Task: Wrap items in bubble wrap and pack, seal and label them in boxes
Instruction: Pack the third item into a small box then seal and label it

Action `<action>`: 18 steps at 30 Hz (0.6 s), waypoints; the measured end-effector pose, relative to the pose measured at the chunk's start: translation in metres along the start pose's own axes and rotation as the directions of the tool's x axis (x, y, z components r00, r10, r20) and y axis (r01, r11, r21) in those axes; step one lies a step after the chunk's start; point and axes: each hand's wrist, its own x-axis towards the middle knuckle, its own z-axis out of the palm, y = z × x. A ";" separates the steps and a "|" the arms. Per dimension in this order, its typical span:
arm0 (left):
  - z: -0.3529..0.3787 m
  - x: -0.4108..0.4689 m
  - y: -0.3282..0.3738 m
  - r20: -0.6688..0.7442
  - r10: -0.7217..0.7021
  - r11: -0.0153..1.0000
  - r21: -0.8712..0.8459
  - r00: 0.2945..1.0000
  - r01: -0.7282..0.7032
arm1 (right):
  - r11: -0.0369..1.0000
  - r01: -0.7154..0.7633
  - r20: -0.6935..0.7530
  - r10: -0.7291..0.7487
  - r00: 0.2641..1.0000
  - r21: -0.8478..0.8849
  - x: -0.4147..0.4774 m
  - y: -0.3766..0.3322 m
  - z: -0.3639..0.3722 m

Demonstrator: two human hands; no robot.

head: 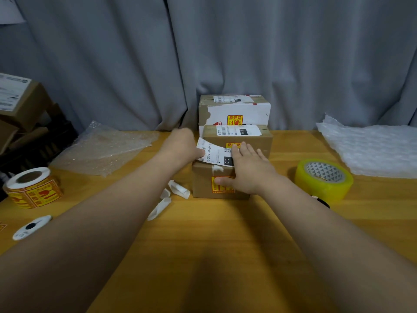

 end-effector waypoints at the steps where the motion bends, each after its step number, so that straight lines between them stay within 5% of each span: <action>1: -0.001 -0.001 0.005 -0.123 0.094 0.987 0.140 0.988 -0.076 | 1.000 0.000 -0.001 0.000 1.000 -0.010 0.001 0.000 0.000; 3: 0.000 -0.010 0.027 -0.241 0.340 0.926 0.253 0.909 -0.279 | 1.000 0.004 0.009 -0.004 1.000 -0.028 0.003 0.000 0.000; 4: 0.004 -0.017 0.038 -0.196 0.416 0.907 0.153 0.888 -0.392 | 1.000 0.006 0.014 -0.006 1.000 -0.028 0.005 0.000 0.001; 6: 0.020 -0.032 0.055 0.075 0.395 0.901 -0.225 0.916 -0.371 | 1.000 0.020 0.011 -0.020 1.000 -0.002 0.008 0.001 0.004; 8: 0.037 -0.035 0.055 0.254 0.401 0.893 -0.324 0.880 -0.313 | 0.999 0.035 0.009 -0.035 0.999 0.016 0.010 0.003 0.007; 18: 0.031 -0.021 -0.004 0.293 0.224 0.962 0.086 0.930 -0.259 | 0.997 -0.055 0.001 0.055 0.998 -0.049 -0.005 0.009 0.003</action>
